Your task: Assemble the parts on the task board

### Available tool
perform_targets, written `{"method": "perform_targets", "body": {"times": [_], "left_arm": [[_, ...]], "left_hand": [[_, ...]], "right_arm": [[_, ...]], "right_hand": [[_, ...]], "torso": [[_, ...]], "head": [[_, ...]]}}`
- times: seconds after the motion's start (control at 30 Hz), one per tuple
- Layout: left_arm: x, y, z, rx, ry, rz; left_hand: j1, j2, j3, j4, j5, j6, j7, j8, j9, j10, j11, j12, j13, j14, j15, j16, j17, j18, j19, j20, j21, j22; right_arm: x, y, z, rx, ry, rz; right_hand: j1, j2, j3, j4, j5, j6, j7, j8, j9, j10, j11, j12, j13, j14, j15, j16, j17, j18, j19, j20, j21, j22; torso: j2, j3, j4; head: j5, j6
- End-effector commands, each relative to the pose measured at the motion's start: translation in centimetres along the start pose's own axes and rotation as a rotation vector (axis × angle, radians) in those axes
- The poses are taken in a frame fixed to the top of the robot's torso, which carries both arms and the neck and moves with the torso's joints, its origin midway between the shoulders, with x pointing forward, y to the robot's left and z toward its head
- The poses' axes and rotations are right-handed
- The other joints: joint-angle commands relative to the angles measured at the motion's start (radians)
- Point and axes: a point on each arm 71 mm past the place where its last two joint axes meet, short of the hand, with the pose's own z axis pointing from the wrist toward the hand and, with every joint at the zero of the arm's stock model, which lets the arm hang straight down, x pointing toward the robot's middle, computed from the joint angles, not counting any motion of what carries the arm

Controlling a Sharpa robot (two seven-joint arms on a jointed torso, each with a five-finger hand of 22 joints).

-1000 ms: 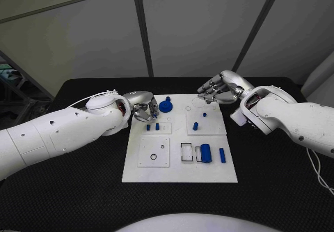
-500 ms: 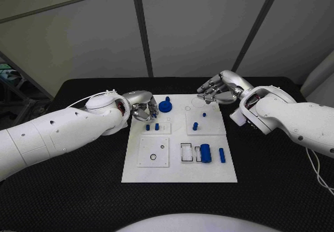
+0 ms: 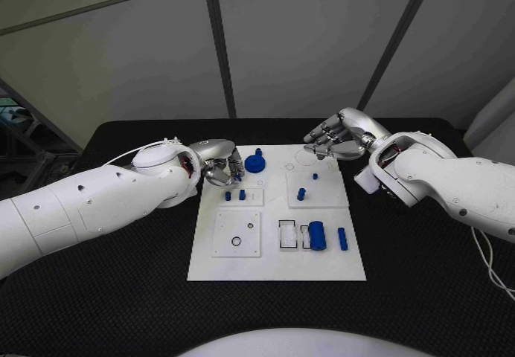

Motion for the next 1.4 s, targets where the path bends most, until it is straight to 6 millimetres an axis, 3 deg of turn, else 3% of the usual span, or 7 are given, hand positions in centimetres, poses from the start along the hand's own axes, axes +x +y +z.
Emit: {"method": "perform_targets", "body": {"times": [0.03,1.4], "left_arm": [[0.0,0.0,-0.1,0.000,-0.010,0.006],[-0.5,0.4,-0.3,-0.016,-0.017,-0.006]], "left_hand": [[-0.006,0.005,-0.001,-0.005,0.002,0.009,0.001,-0.001,0.002,0.012,-0.002,-0.007,0.002,0.006,0.001,0.004,-0.001,-0.024,0.010,0.000,0.006,0.002],[-0.014,0.003,-0.007,-0.008,0.001,0.018,0.001,-0.004,0.003,0.019,-0.003,-0.014,0.004,0.007,-0.001,0.003,-0.007,-0.024,0.012,-0.002,0.005,0.004]], "right_arm": [[0.0,0.1,0.0,-0.008,-0.003,-0.001],[0.0,0.1,0.1,-0.007,-0.001,-0.001]], "right_hand": [[0.009,0.005,0.006,-0.001,0.004,-0.005,-0.001,-0.002,0.001,-0.007,-0.002,0.005,0.001,0.003,0.005,-0.005,-0.001,0.013,0.007,0.002,-0.005,-0.001],[0.012,0.005,0.008,-0.003,0.005,-0.005,-0.001,-0.002,0.002,-0.007,-0.002,0.005,0.001,0.003,0.005,-0.006,-0.001,0.013,0.008,0.002,-0.006,-0.002]], "torso": [[0.000,-0.0001,0.0002],[0.000,0.0008,-0.0016]], "head": [[0.001,0.000],[0.005,-0.002]]}}
